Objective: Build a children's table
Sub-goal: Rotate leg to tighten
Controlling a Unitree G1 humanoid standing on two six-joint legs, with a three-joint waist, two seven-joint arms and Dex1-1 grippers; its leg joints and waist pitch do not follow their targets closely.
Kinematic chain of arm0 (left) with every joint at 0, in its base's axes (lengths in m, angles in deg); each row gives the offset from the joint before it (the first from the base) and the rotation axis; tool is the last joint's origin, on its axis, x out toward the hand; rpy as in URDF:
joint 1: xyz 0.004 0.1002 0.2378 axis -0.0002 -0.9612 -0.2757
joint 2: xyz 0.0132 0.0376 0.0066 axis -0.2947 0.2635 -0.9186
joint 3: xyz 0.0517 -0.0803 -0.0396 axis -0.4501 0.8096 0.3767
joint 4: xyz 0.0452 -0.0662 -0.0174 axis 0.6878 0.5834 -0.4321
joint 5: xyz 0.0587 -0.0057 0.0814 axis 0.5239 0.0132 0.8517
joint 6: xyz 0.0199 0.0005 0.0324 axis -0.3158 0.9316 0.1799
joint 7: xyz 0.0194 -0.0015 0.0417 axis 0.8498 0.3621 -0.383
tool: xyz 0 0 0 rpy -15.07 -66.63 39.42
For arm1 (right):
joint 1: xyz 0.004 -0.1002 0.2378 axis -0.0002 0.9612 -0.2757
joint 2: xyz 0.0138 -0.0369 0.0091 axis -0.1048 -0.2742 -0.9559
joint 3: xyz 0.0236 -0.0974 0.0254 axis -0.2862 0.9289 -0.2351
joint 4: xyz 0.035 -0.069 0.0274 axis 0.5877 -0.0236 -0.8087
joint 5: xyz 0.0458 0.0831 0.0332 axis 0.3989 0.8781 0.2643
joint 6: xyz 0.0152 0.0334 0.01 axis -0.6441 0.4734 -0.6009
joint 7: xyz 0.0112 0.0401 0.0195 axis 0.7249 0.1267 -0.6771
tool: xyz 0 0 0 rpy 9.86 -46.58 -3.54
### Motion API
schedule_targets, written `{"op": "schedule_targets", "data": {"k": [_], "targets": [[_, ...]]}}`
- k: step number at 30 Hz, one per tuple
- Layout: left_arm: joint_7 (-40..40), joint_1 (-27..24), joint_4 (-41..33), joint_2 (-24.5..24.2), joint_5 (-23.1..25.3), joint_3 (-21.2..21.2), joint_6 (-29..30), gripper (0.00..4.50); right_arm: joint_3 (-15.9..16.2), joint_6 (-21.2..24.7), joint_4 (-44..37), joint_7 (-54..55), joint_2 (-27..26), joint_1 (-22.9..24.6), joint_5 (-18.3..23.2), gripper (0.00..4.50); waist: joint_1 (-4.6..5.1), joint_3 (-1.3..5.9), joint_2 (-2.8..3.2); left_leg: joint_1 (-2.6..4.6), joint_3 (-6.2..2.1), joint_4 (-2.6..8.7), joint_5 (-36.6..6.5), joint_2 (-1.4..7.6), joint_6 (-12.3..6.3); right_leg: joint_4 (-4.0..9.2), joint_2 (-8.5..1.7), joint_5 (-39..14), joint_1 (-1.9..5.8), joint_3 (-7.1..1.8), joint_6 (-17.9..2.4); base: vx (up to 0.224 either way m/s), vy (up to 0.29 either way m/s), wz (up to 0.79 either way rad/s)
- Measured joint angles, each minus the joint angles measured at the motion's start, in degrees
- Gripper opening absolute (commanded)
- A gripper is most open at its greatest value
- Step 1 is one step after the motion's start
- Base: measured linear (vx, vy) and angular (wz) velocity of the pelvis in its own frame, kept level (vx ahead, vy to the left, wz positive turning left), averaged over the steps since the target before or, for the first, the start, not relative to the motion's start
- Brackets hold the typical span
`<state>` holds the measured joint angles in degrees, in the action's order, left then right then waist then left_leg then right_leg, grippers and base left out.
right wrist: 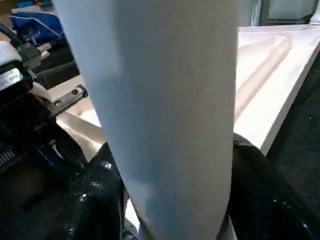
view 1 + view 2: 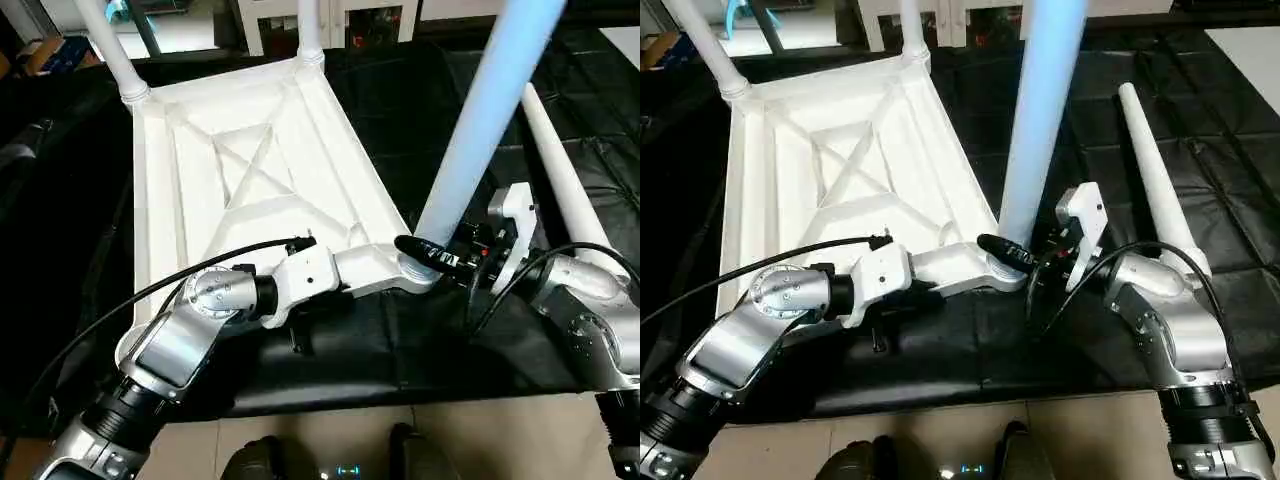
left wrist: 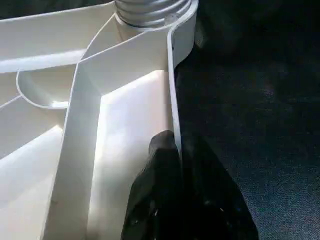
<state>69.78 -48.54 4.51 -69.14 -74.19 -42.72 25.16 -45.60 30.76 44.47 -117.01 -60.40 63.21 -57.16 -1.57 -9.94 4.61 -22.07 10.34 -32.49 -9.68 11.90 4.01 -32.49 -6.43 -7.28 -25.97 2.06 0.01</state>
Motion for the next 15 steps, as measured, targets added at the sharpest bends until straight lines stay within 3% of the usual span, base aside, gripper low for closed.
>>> {"op": "schedule_targets", "data": {"k": [4, 8, 11, 15], "targets": [[-0.2, 0.0, 0.0, 0.0, 0.1, 0.0, 0.2, 0.0, 0.1, -0.8, 0.1, 1.0, -0.9, -0.1, -1.5, 2.13, 0.15, 0.02, -0.04, 0.01, -0.01, -0.08, 0.0, 0.02, 0.0, -0.11, 0.0, 0.0, 0.0, 0.0, 0.0, 0.0, 0.0, 0.0], [-2.3, 0.3, 0.2, 1.2, 0.9, 0.1, 2.3, 0.0, 0.3, -1.6, 1.0, 7.2, -4.2, -0.8, -4.0, 2.09, 1.23, 0.02, -0.11, 0.03, -0.01, -0.26, 0.0, 0.01, 0.01, -0.39, 0.0, 0.0, 0.0, -0.07, 0.0, 0.0, 0.0, 0.0], [-7.5, 3.2, 2.3, 5.3, 3.8, 0.3, 7.7, 0.0, -0.4, -2.5, 3.5, 23.3, -12.4, -3.3, -8.6, 2.06, 2.19, 0.02, -0.48, 0.05, -0.33, -0.37, 0.0, 0.01, 0.64, -0.51, 0.02, -0.2, 0.03, -0.05, 0.3, -0.056, -0.005, -0.06], [-14.6, 5.9, 4.6, 12.3, 6.4, 0.0, 13.7, 0.0, -1.4, -4.2, 7.6, 39.0, -18.6, -6.7, -12.5, 2.03, 2.8, -0.02, -0.85, 0.05, -0.53, -0.35, 0.1, -0.03, 0.76, -0.36, 0.02, -0.3, 0.0, 0.09, 0.4, -0.029, -0.002, -0.02]]}}
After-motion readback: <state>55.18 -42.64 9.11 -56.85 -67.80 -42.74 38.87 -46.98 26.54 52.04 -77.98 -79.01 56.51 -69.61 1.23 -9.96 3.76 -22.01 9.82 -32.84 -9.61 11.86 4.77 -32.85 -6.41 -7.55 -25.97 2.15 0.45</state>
